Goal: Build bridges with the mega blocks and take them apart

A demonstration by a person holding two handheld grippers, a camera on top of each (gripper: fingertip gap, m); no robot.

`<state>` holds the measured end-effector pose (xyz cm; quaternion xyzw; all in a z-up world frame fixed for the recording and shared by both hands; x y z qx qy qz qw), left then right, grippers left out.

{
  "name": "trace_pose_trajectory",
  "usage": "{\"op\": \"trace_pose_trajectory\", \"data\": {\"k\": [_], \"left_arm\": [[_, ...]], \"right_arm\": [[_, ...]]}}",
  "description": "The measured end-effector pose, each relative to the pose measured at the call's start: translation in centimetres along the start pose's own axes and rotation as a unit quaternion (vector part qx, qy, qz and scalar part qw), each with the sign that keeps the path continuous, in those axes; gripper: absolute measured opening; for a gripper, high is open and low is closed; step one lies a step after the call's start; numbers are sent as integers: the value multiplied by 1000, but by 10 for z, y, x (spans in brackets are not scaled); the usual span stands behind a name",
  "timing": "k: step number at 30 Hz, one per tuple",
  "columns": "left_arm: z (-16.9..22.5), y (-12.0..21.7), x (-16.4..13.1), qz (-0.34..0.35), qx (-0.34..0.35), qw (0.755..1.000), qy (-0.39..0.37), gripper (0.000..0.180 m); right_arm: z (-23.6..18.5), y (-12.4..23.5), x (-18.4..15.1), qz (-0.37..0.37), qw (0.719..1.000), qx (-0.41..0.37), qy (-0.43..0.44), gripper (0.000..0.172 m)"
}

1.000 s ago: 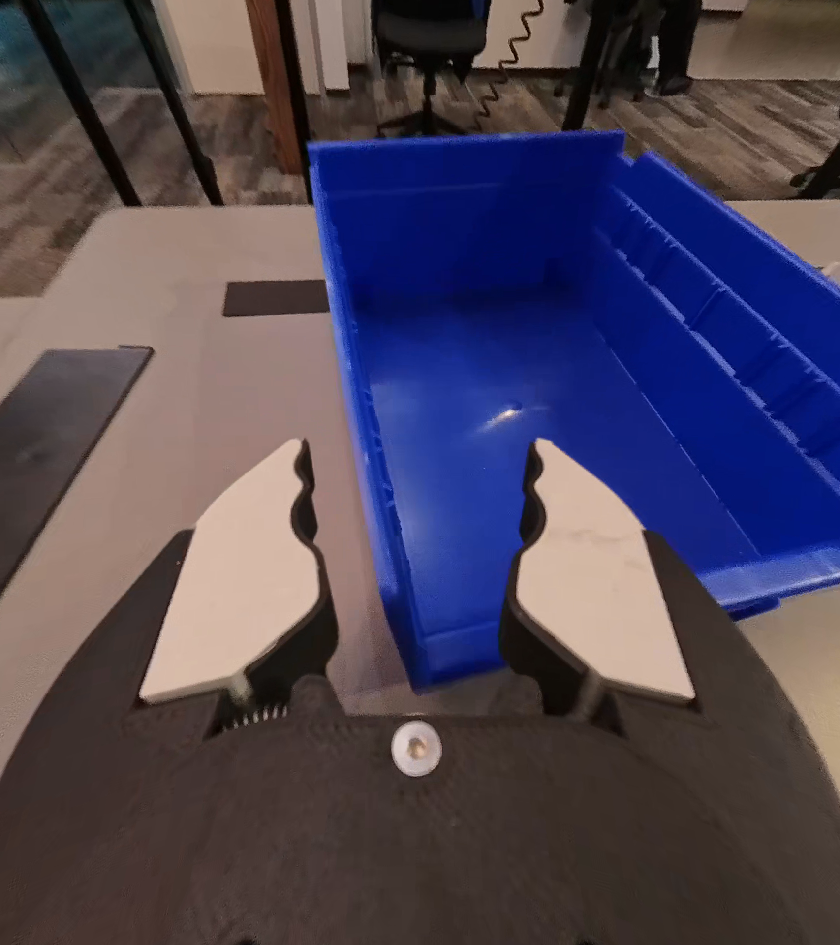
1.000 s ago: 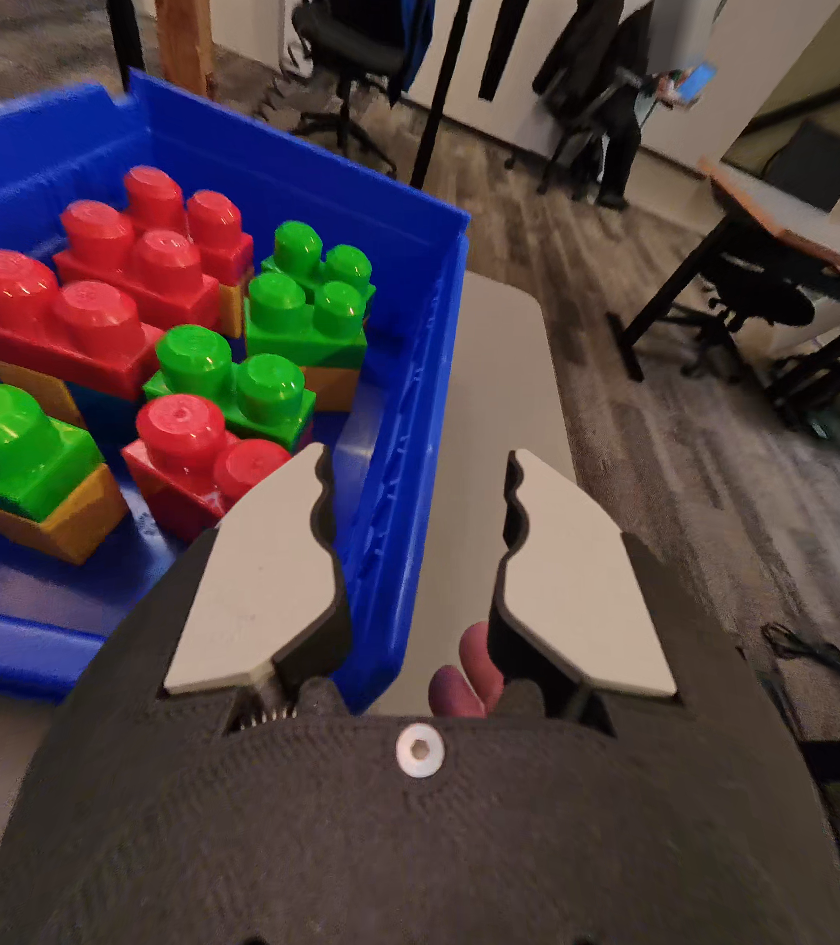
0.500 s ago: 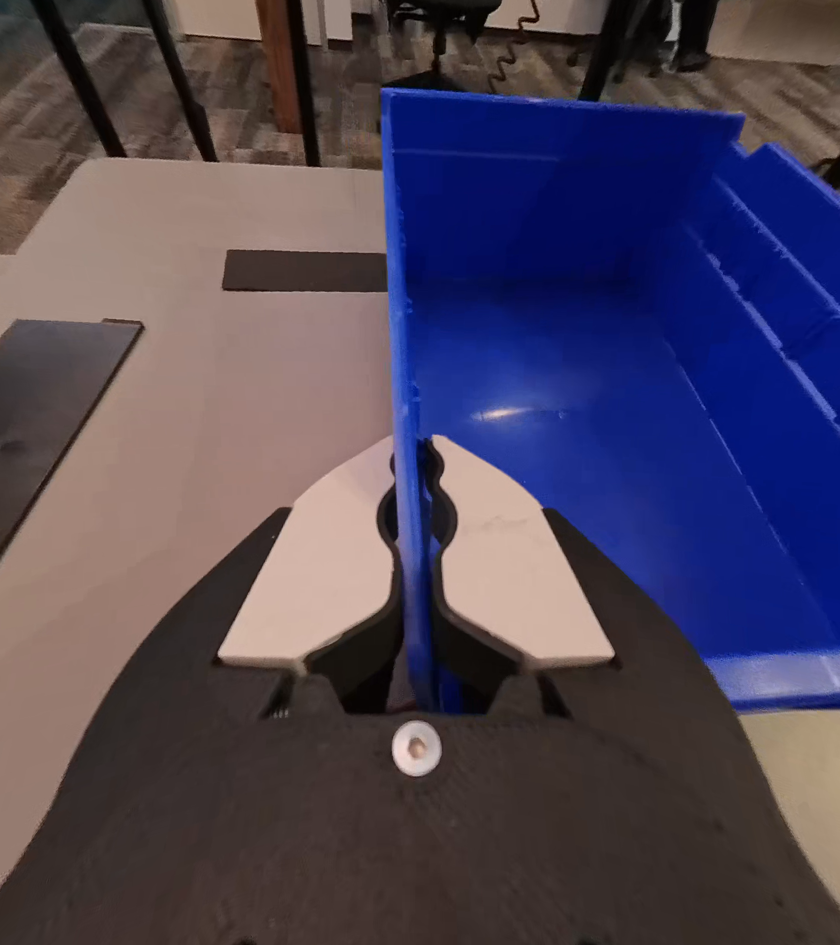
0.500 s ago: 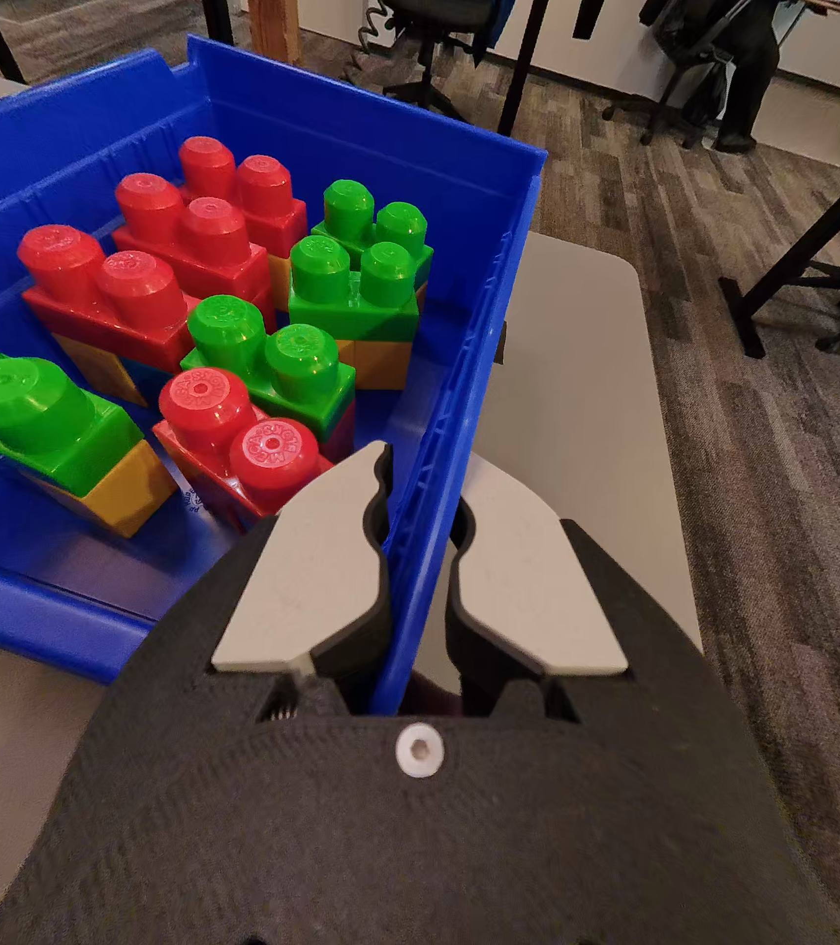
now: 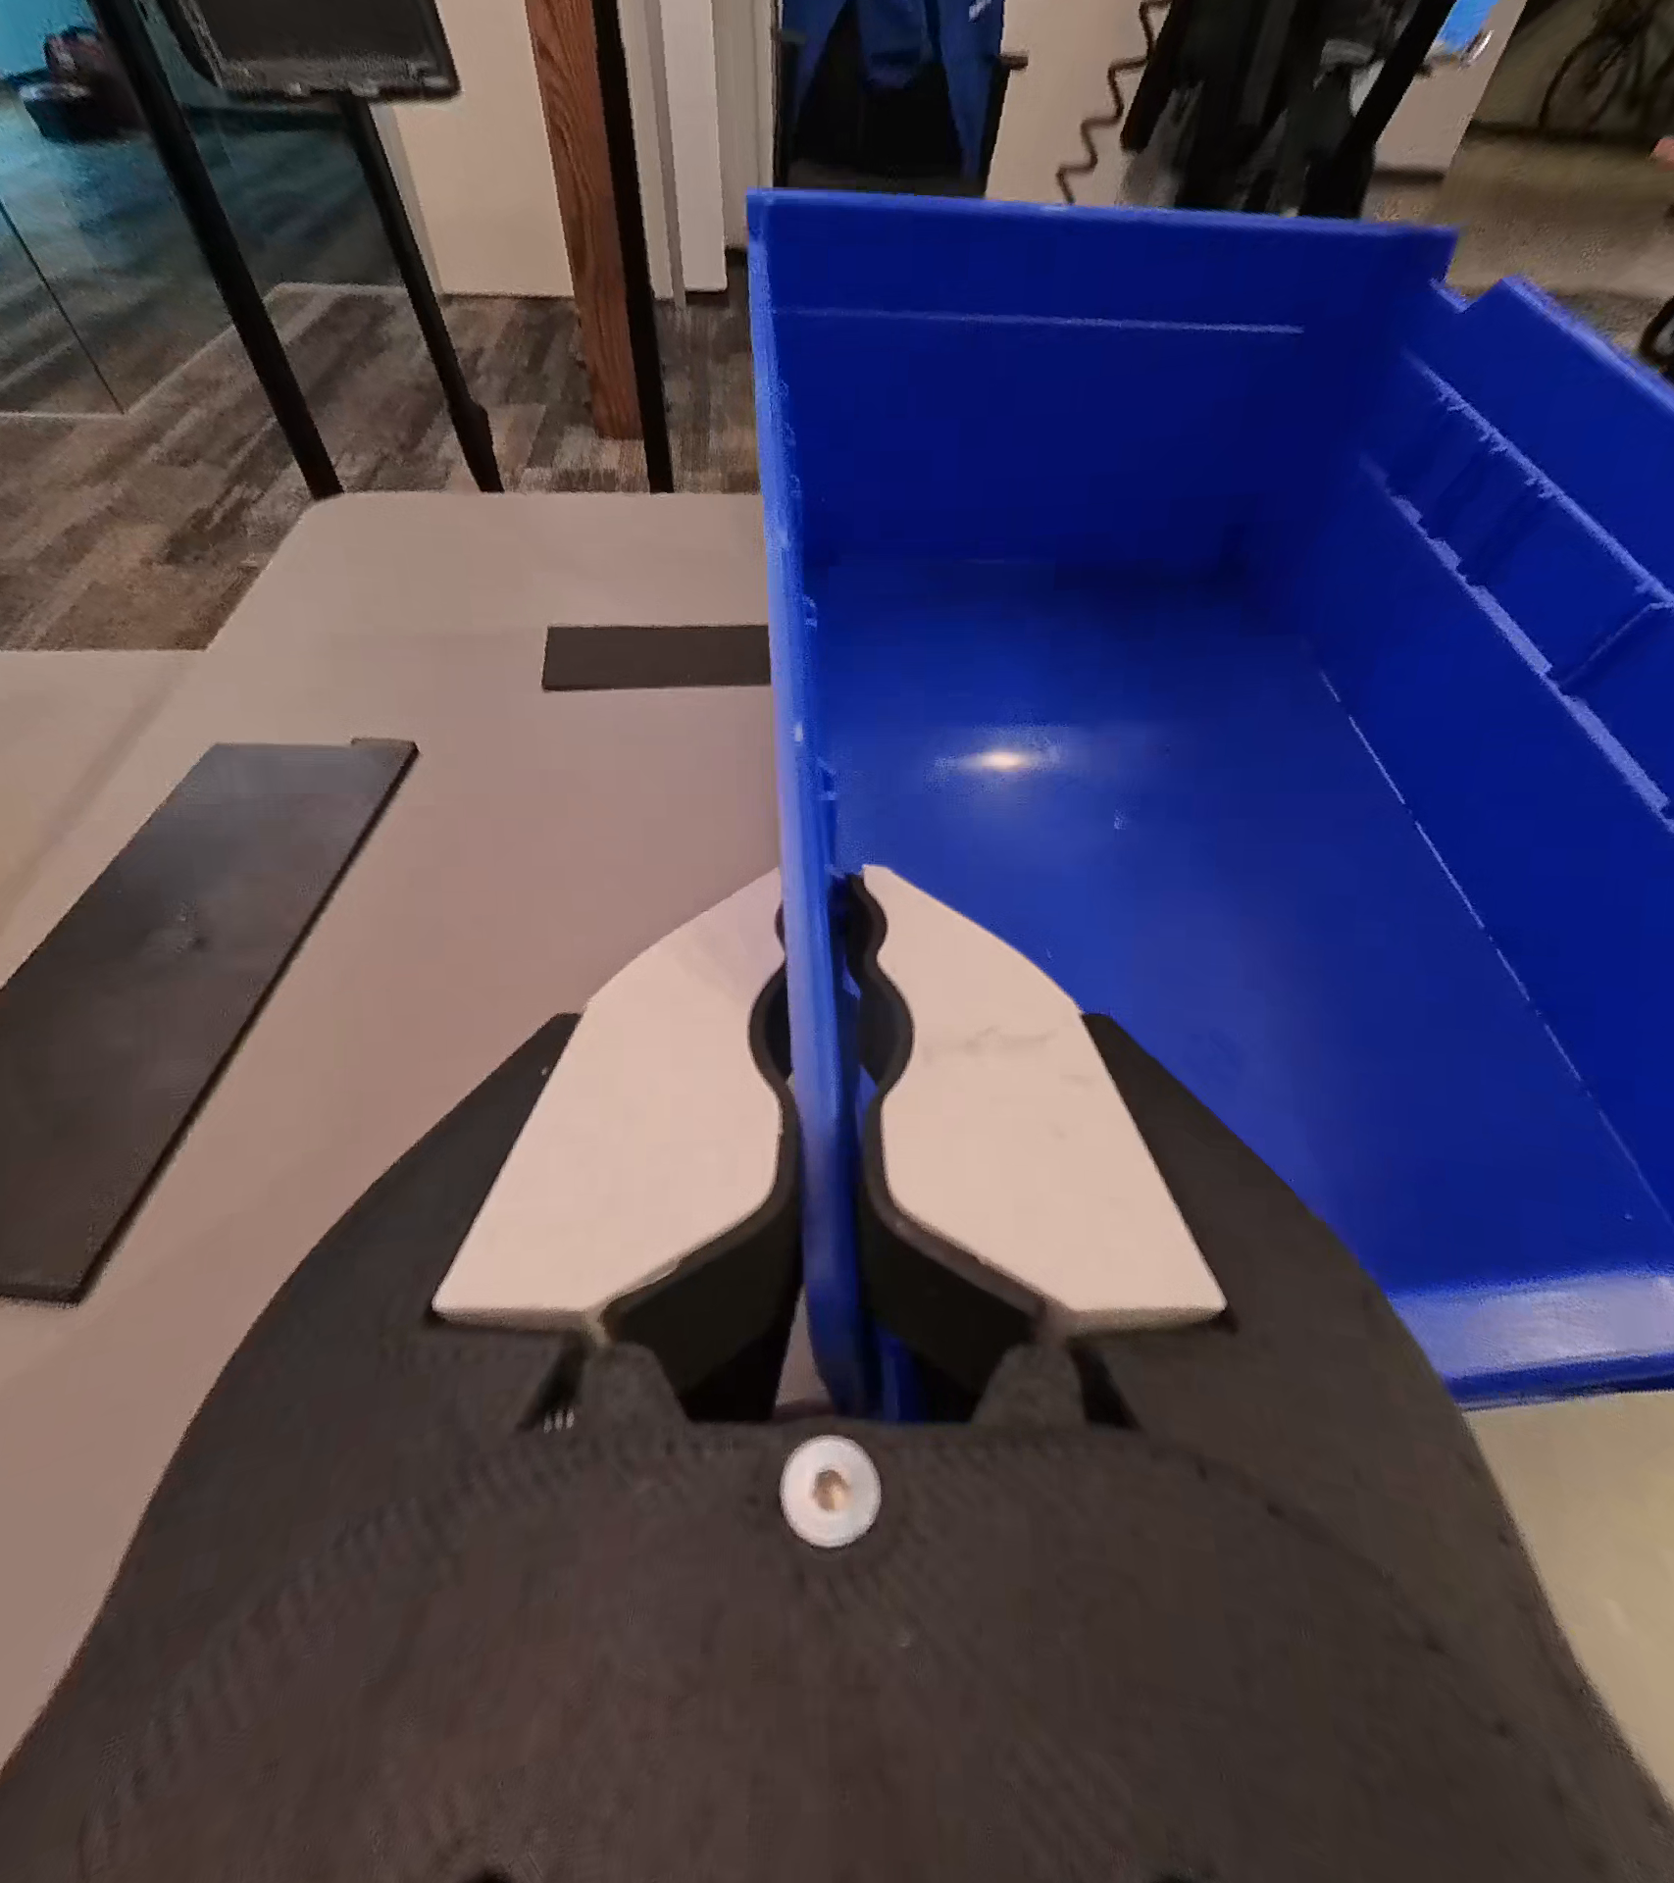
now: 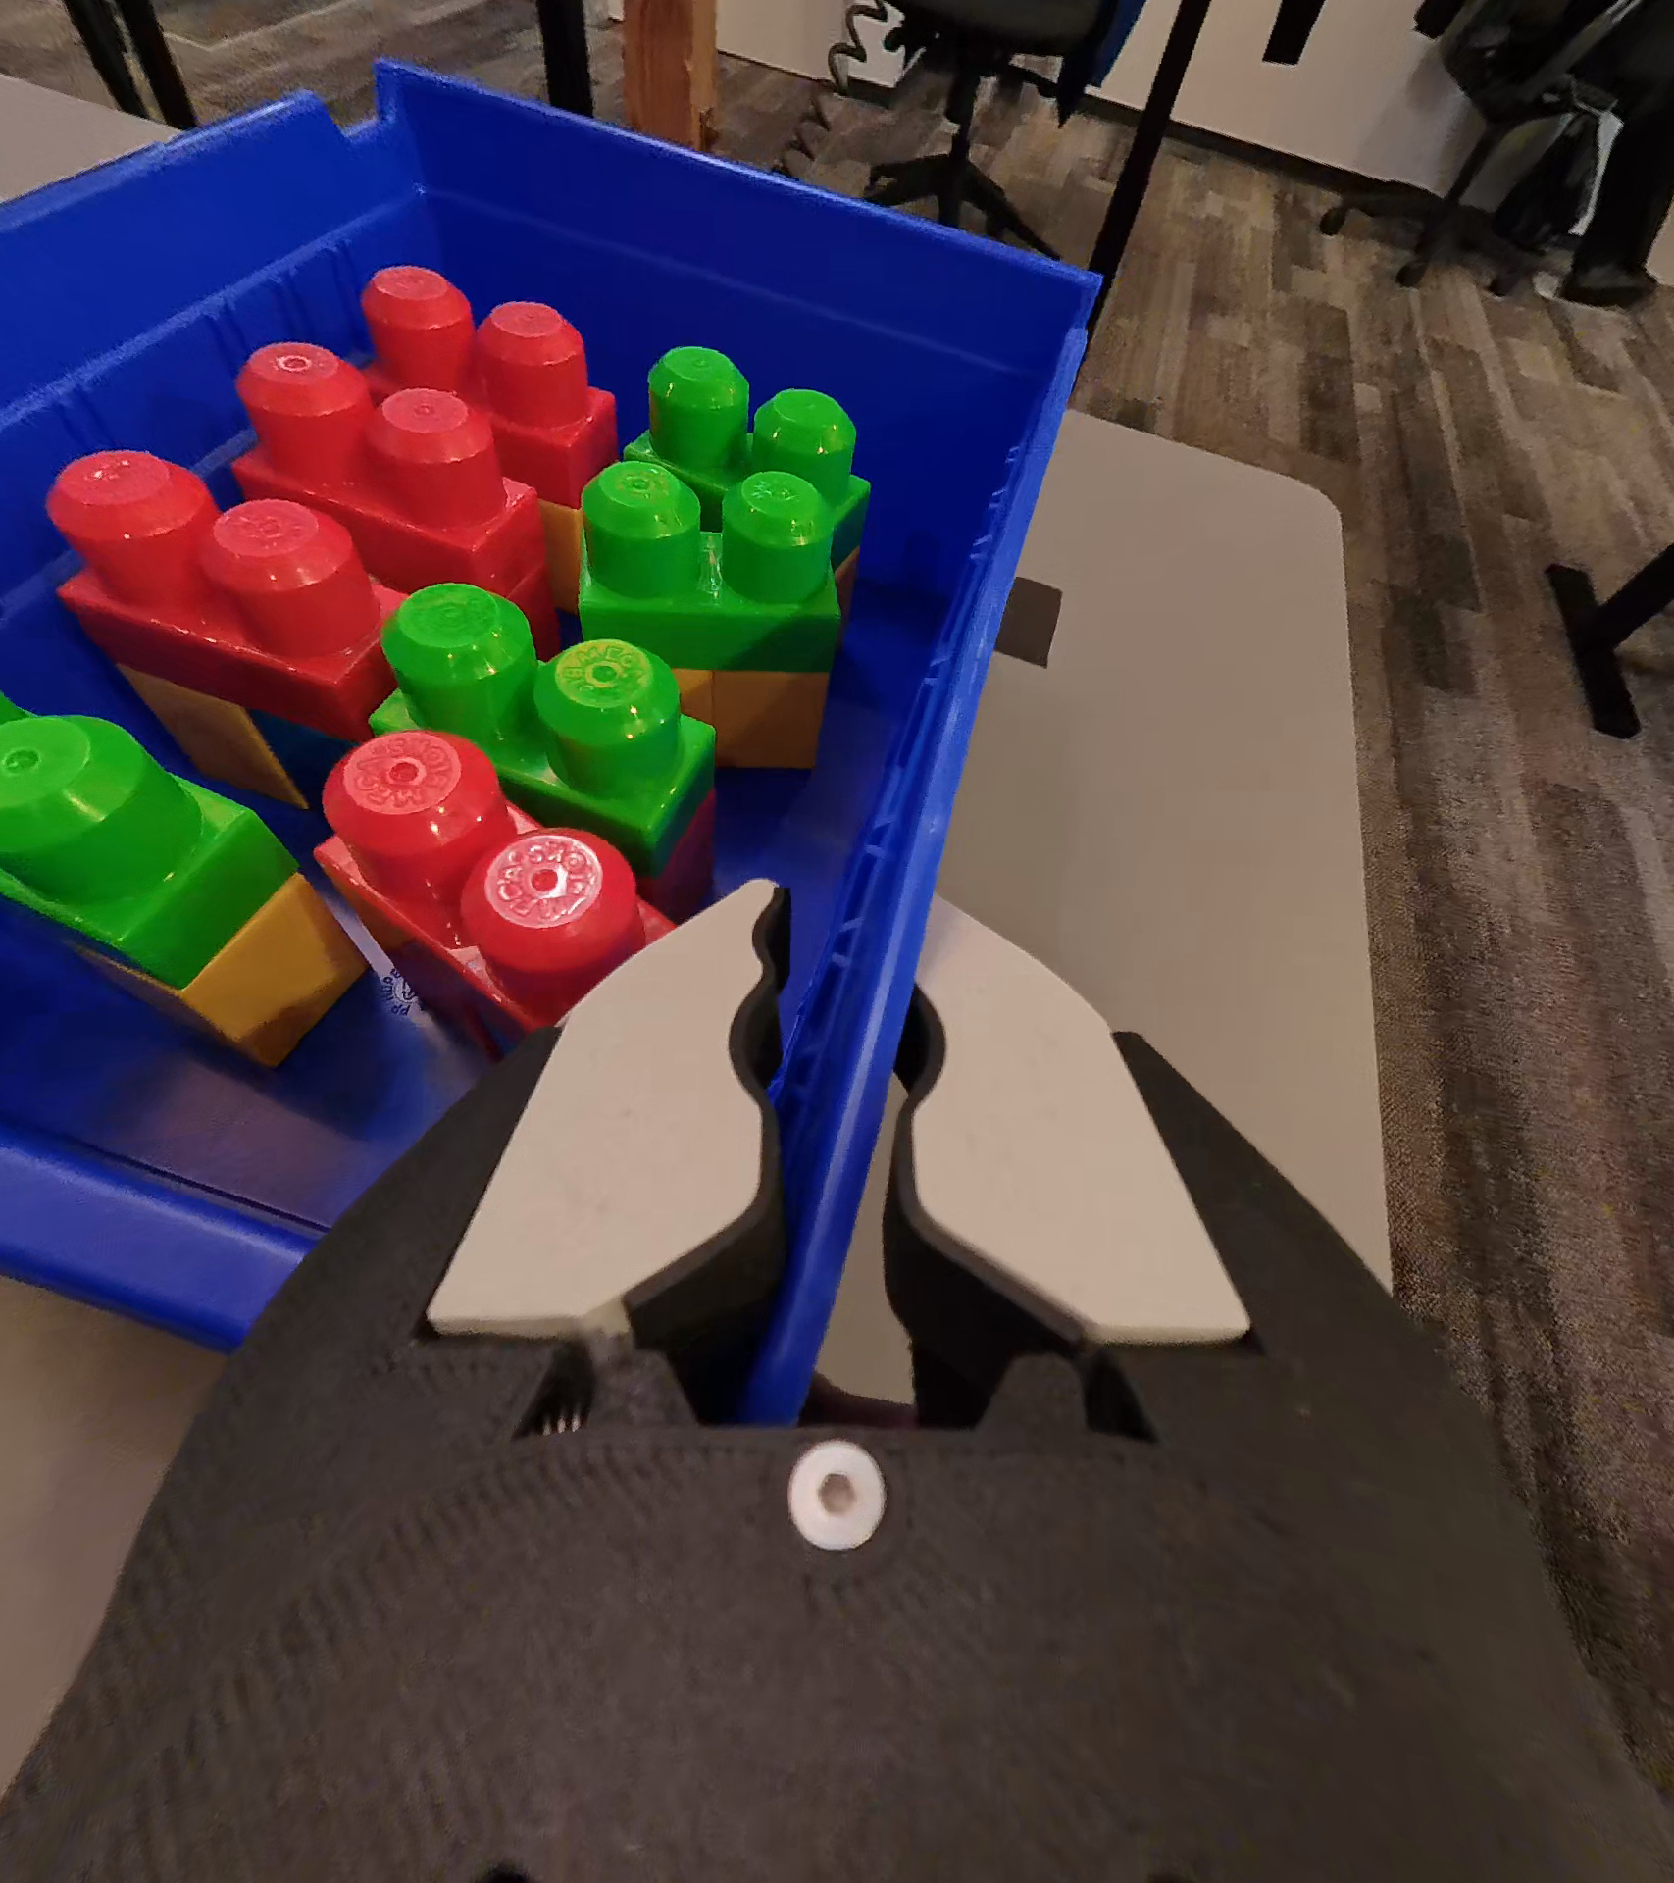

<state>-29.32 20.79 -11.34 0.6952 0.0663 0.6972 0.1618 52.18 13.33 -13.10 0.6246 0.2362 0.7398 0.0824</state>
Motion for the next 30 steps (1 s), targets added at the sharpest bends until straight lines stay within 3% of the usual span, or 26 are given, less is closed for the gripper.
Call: {"op": "trace_pose_trajectory", "data": {"k": [11, 18, 30], "left_arm": [[2, 21, 19, 44, -11, 999, 15, 5], [-20, 35, 29, 84, 3, 996, 21, 4], [-79, 68, 47, 135, 53, 989, 39, 5]], "right_arm": [[-34, 68, -31, 9, 995, 87, 41, 17], [-77, 103, -44, 19, 980, 182, 81, 17], [-186, 101, -29, 30, 958, 254, 128, 17]]}}
Point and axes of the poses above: each gripper's, where its closed fingertips meet, y back along the fingers, x out of its top, z = x × y across the jaws, the point moved 1 cm from there along y, back along the fingers, and after that the axes turned 4 degrees about x, right-handed, at the moved point
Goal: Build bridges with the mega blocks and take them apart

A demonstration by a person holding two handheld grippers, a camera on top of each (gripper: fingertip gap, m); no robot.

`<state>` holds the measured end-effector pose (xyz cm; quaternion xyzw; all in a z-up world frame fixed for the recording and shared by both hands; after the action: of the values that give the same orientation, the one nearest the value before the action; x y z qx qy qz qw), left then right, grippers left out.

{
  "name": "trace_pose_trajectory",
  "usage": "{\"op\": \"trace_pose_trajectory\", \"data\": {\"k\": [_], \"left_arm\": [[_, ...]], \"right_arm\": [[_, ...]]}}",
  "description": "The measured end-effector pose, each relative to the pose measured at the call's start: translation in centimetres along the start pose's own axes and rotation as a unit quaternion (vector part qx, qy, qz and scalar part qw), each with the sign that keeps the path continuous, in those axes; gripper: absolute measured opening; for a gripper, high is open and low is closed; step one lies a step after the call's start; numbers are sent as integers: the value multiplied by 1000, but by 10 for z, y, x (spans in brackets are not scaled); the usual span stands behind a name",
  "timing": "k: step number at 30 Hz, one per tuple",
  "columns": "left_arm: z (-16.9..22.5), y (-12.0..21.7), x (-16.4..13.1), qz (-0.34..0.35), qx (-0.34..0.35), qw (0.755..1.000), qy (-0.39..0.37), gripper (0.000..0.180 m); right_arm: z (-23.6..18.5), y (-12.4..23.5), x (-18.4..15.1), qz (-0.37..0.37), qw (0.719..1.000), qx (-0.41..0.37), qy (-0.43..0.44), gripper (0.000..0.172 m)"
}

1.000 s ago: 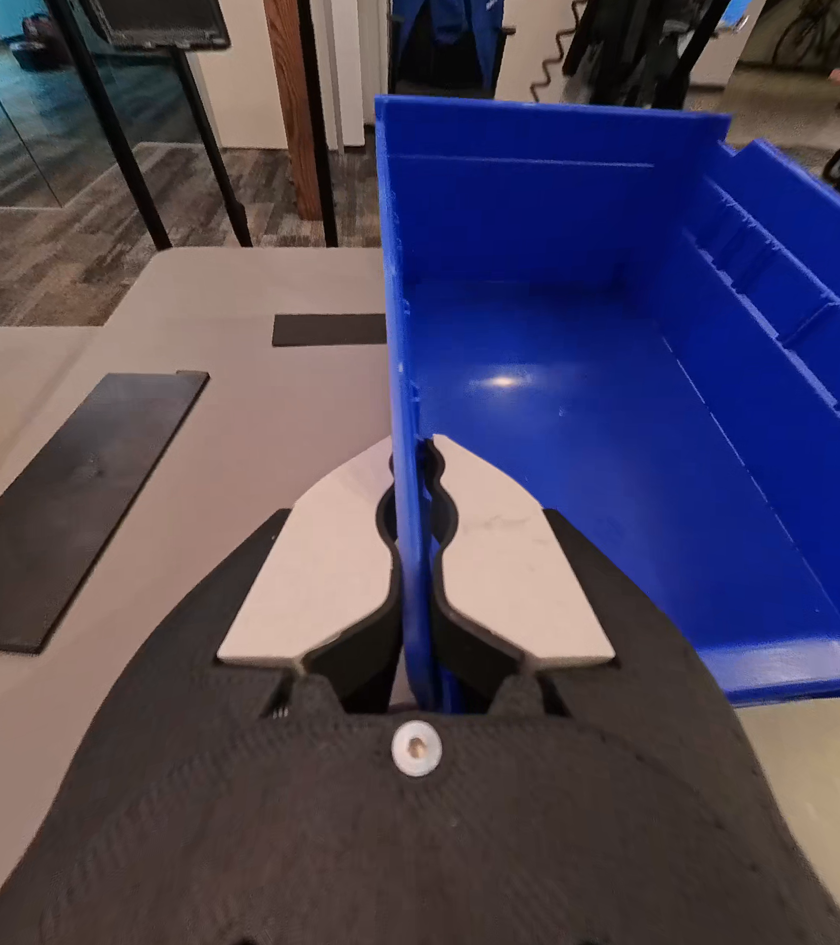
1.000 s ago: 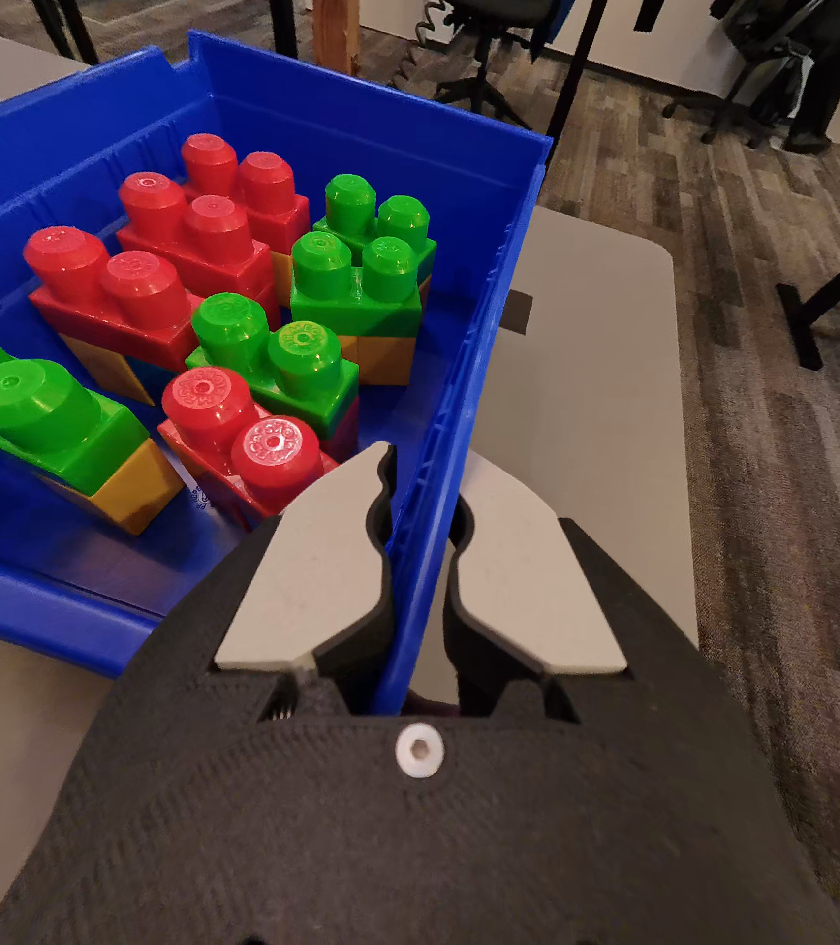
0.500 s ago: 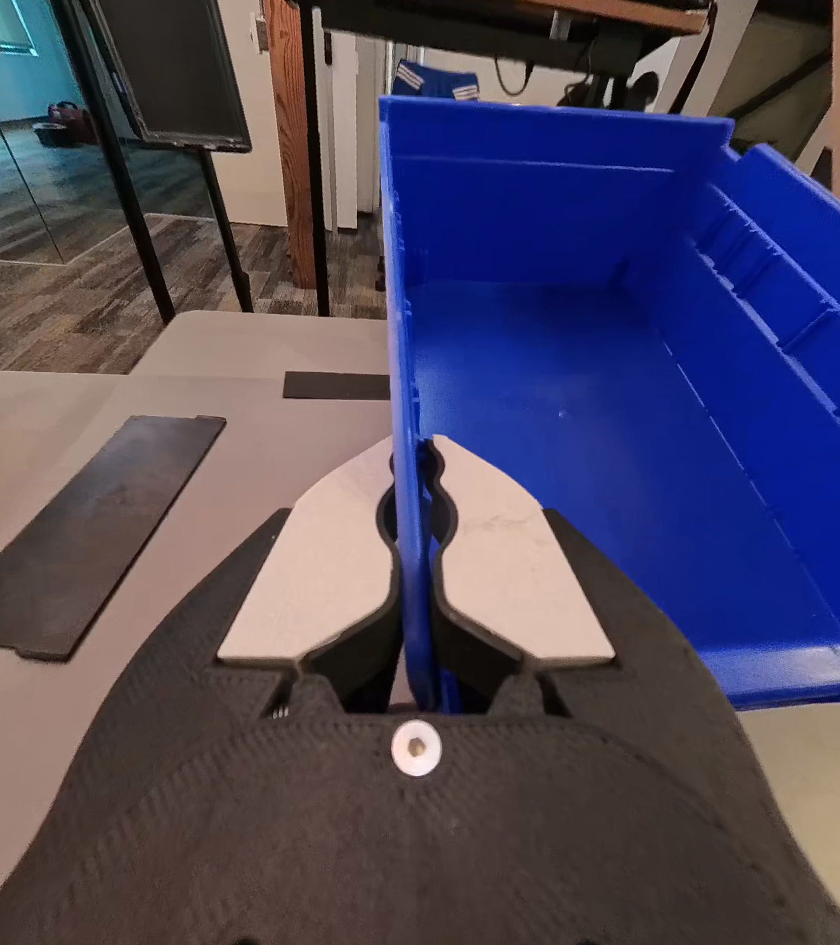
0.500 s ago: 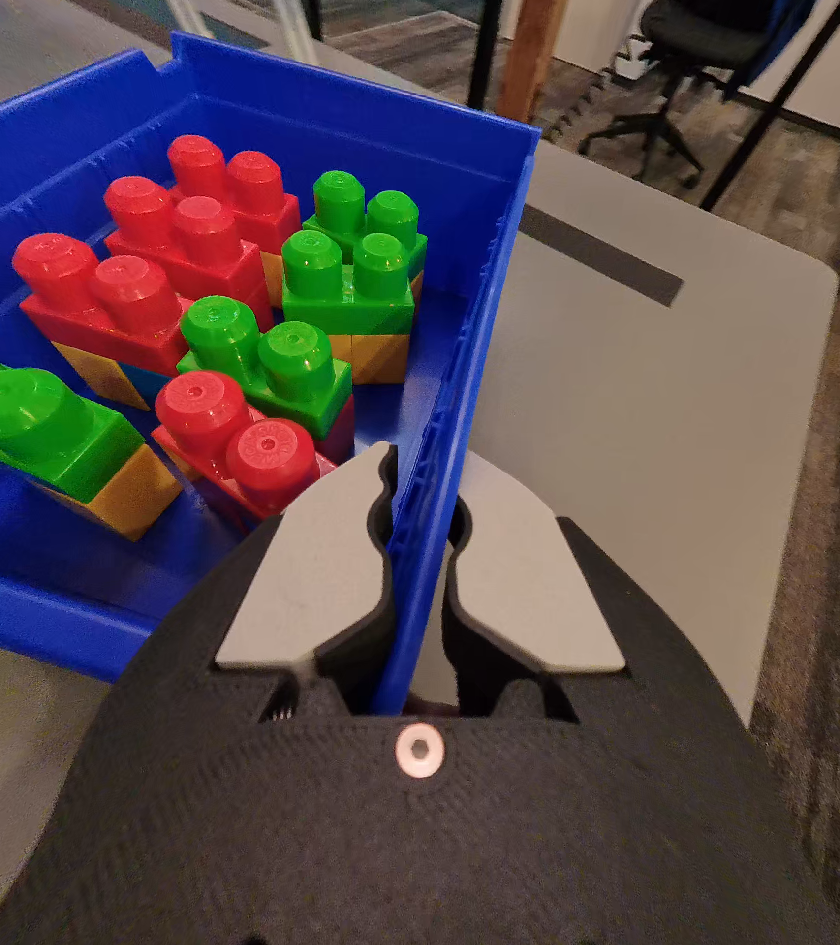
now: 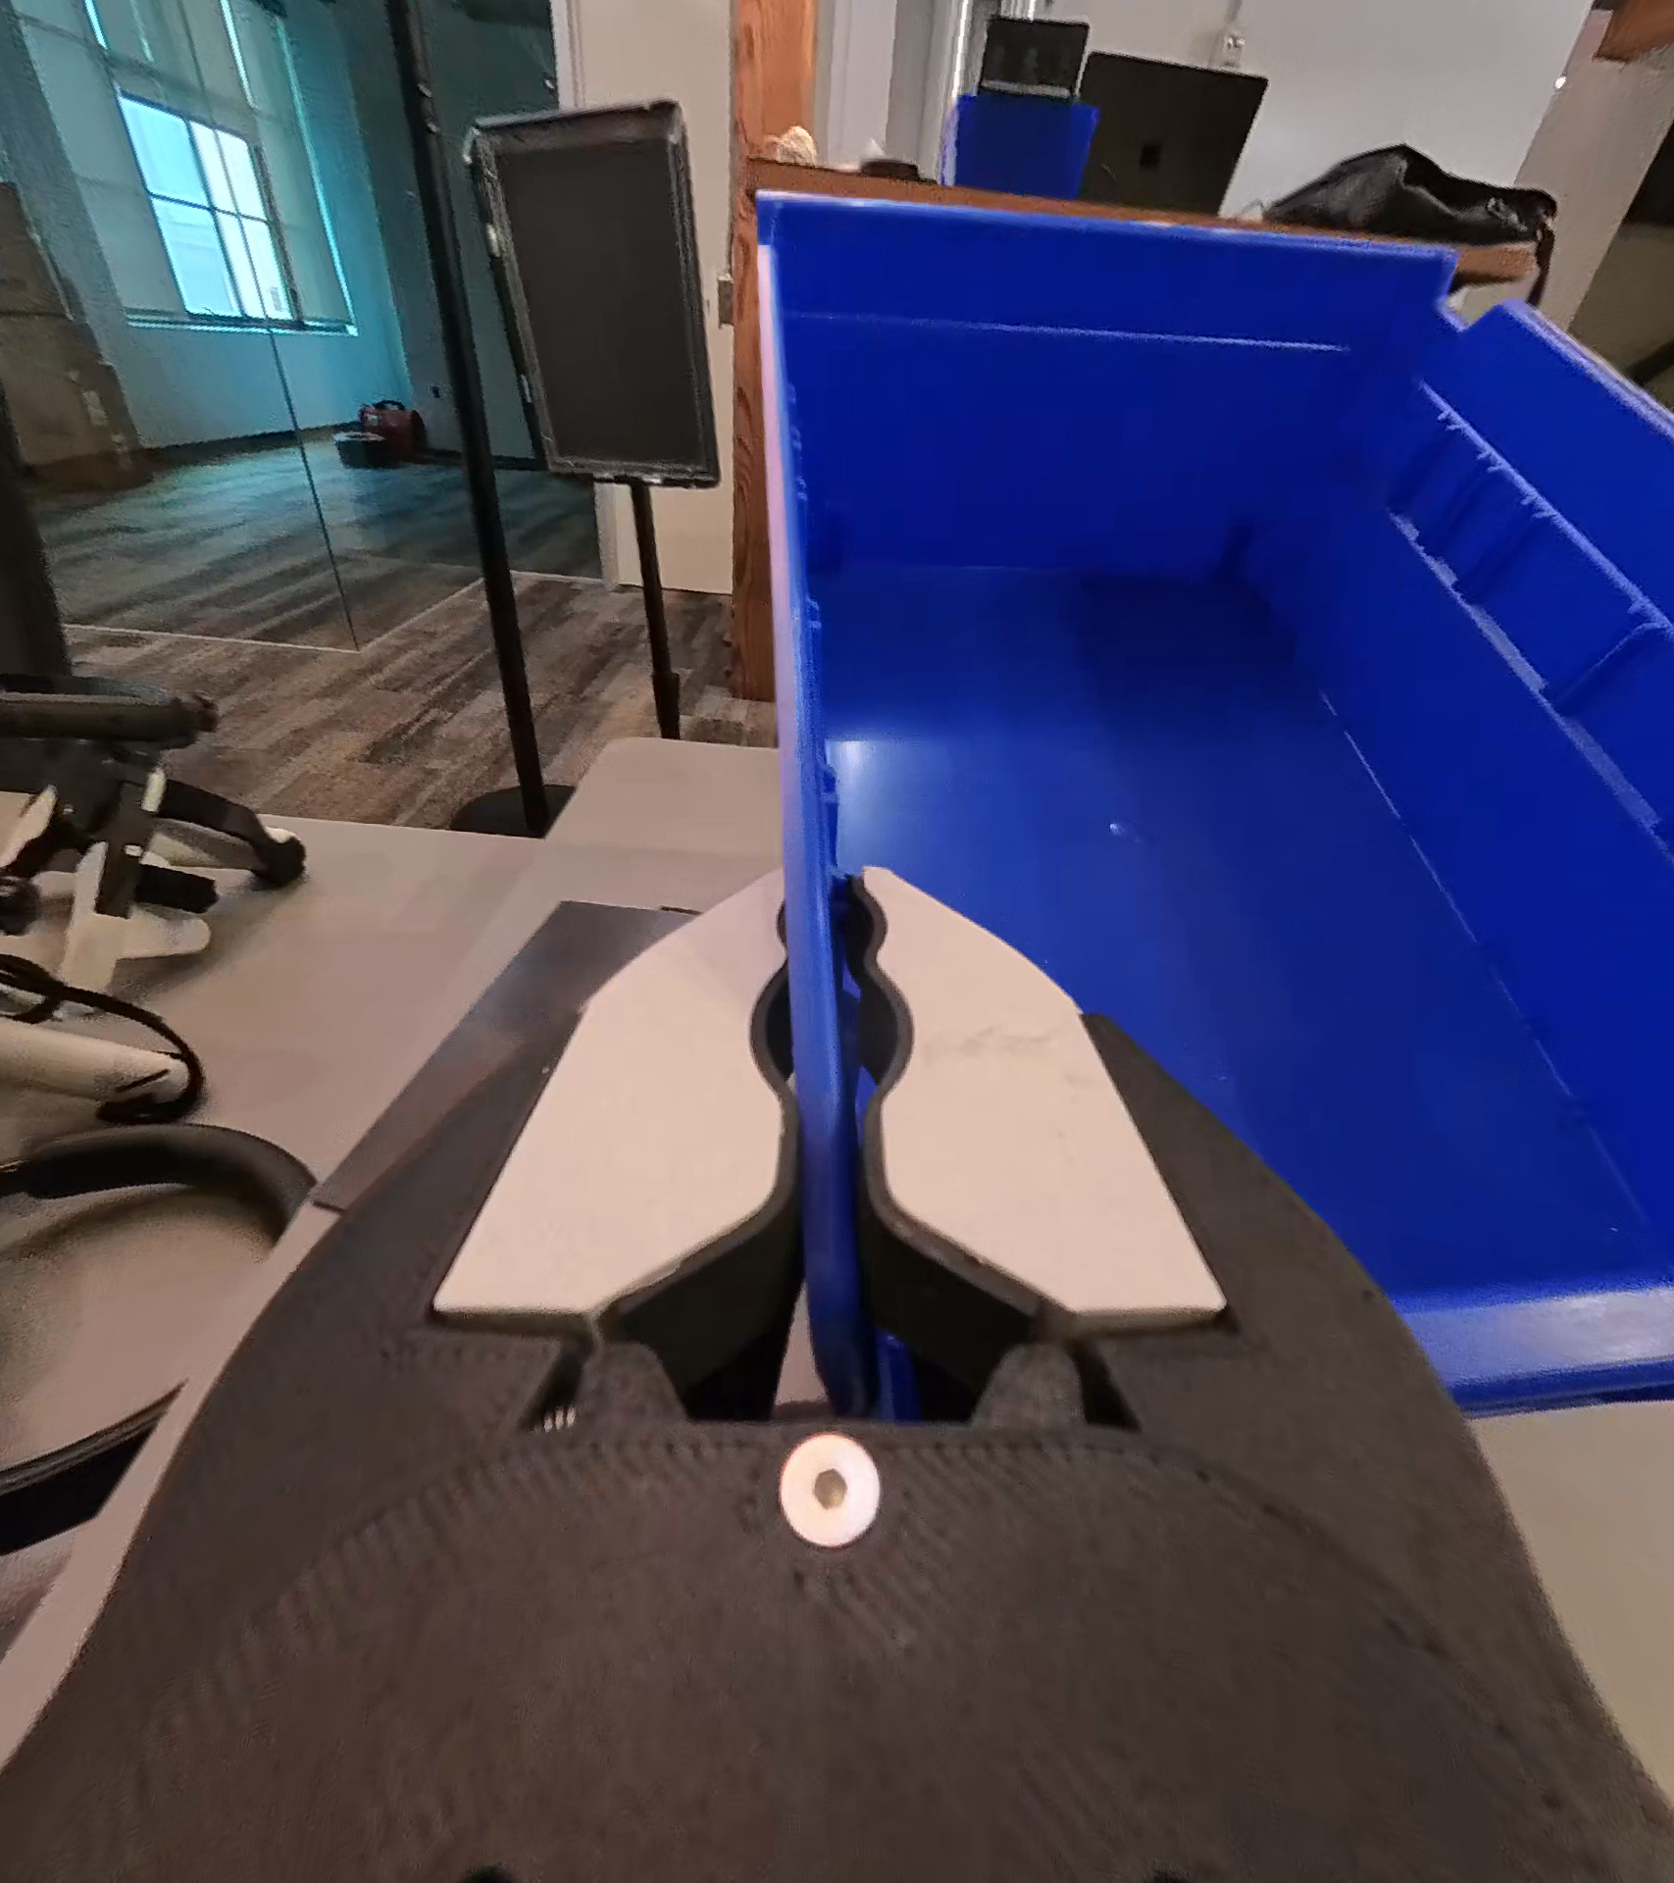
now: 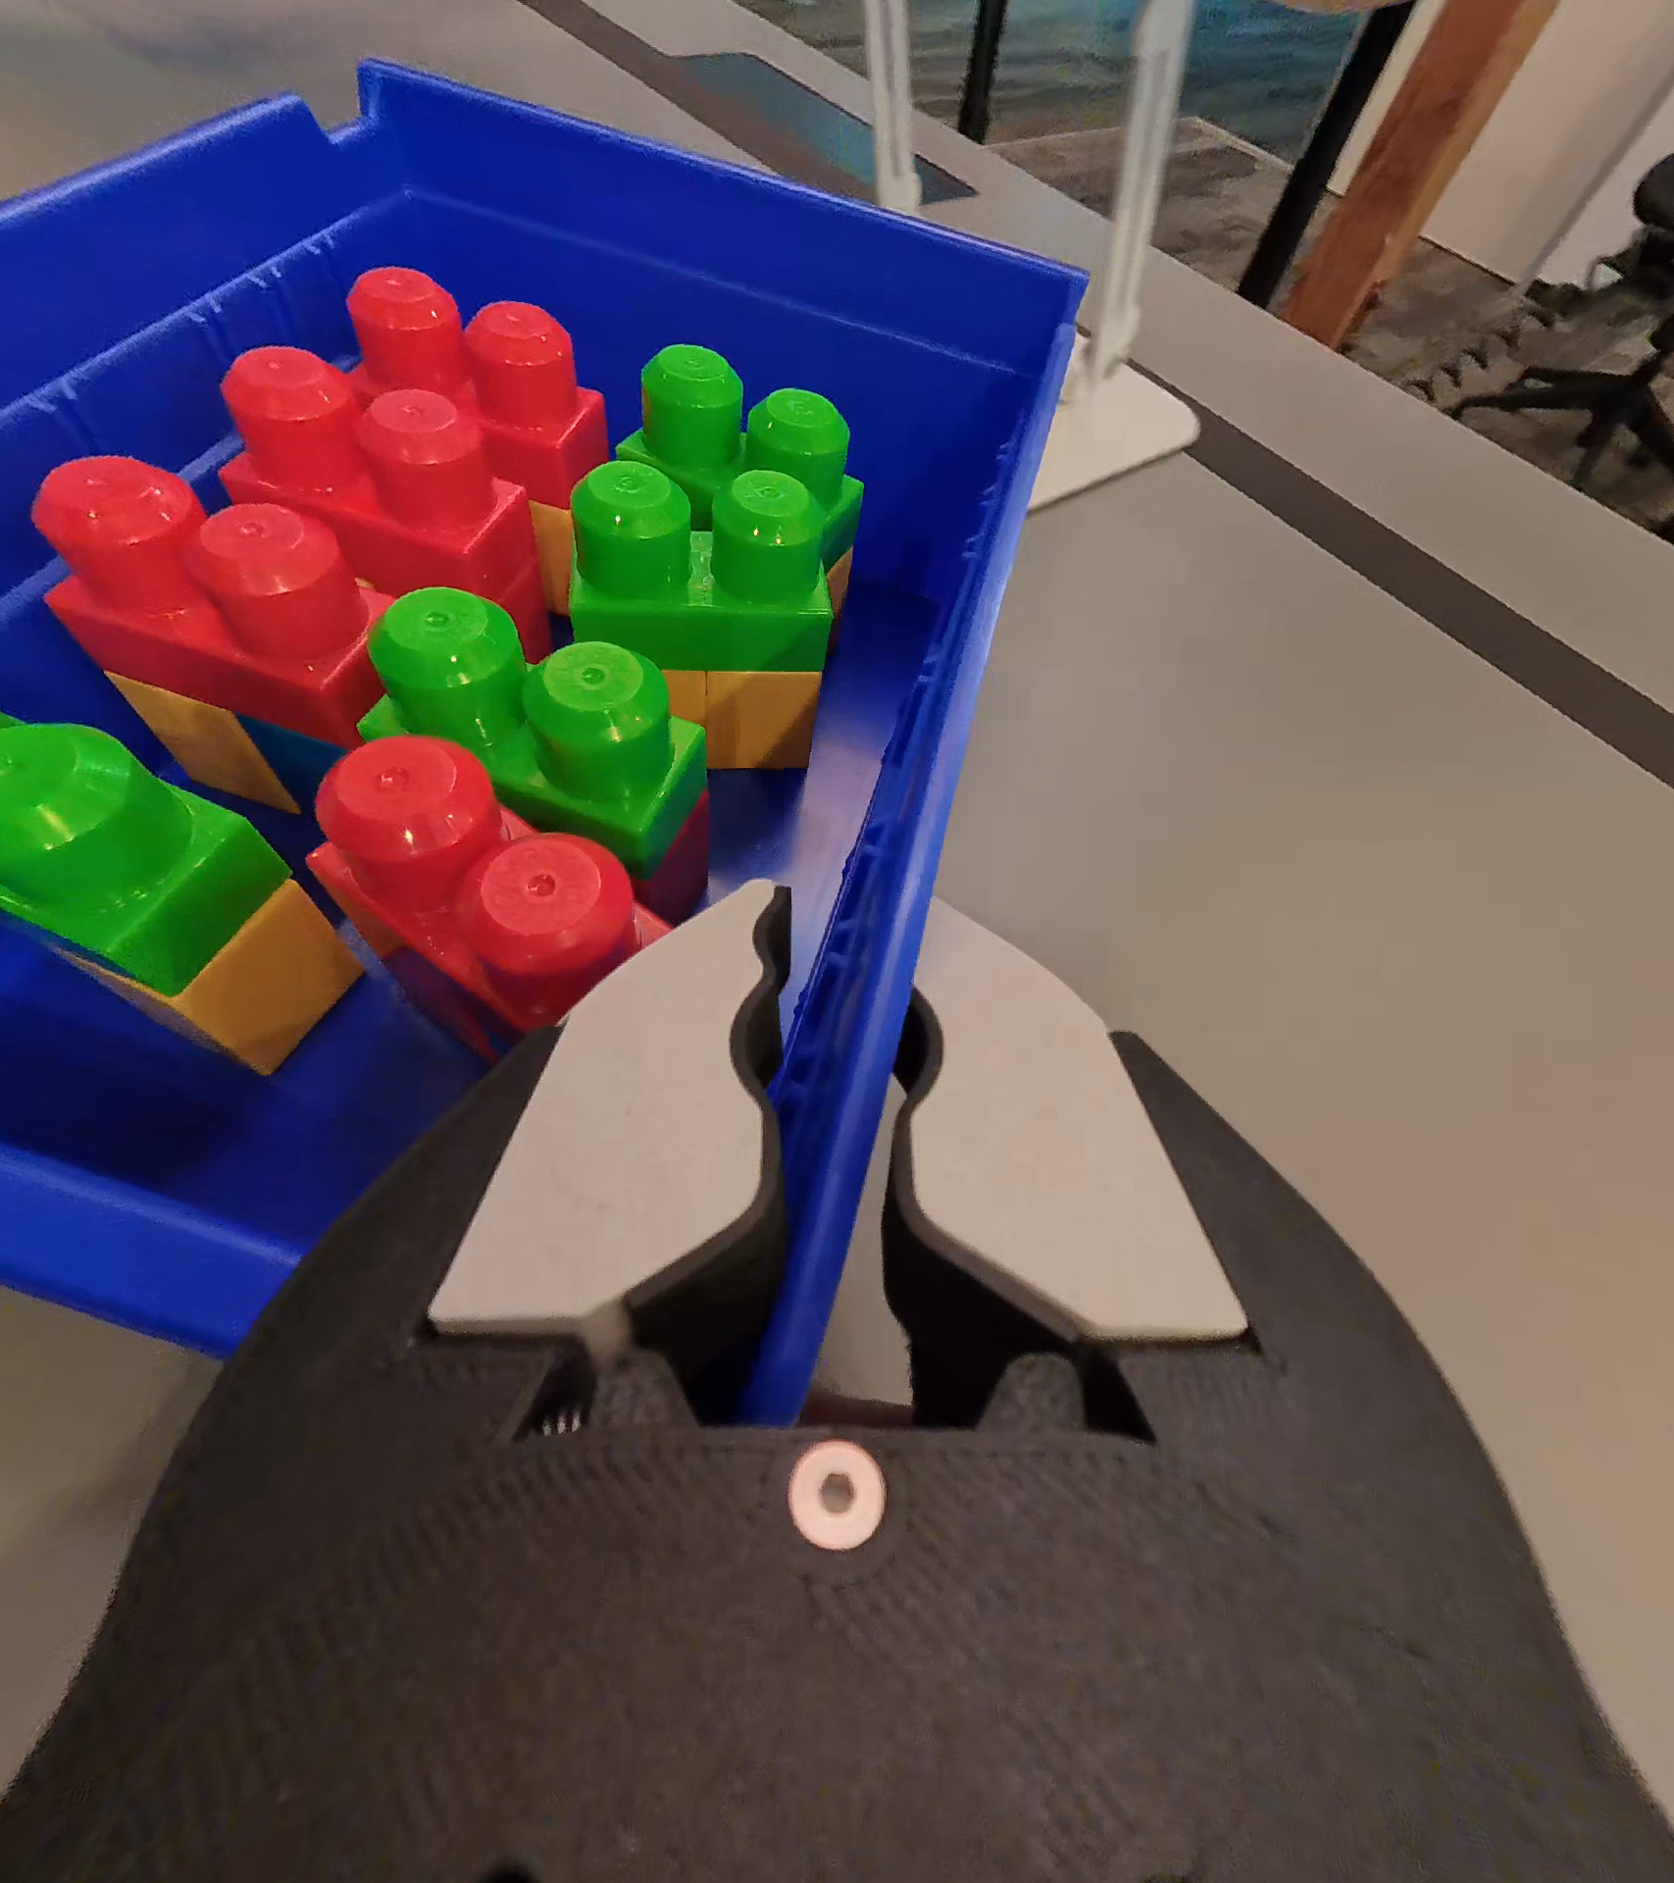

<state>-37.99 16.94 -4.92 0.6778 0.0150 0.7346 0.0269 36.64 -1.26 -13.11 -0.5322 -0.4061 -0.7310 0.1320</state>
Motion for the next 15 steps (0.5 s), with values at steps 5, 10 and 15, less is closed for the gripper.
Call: {"op": "trace_pose_trajectory", "data": {"k": [5, 10, 15], "left_arm": [[-28, 14, 12, 24, 17, 999, 16, 4], [-47, 25, 19, 34, 34, 999, 19, 5], [-56, 36, 26, 46, 51, 998, 16, 5]], "right_arm": [[-40, -45, 28, 5, 999, 45, 23, 17], [-78, -99, 60, 7, 996, 80, 46, 16], [-107, -157, 92, 13, 995, 86, 46, 16]]}}
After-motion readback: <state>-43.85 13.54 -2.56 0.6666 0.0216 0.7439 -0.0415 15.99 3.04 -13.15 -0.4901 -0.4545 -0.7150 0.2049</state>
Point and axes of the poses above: each gripper's, where its closed fingertips meet, y back along the fingers, x out of its top, z = x × y across the jaws, the point moved 1 cm from there along y, back along the fingers, and after that the axes turned 4 degrees about x, right-handed, at the moved point
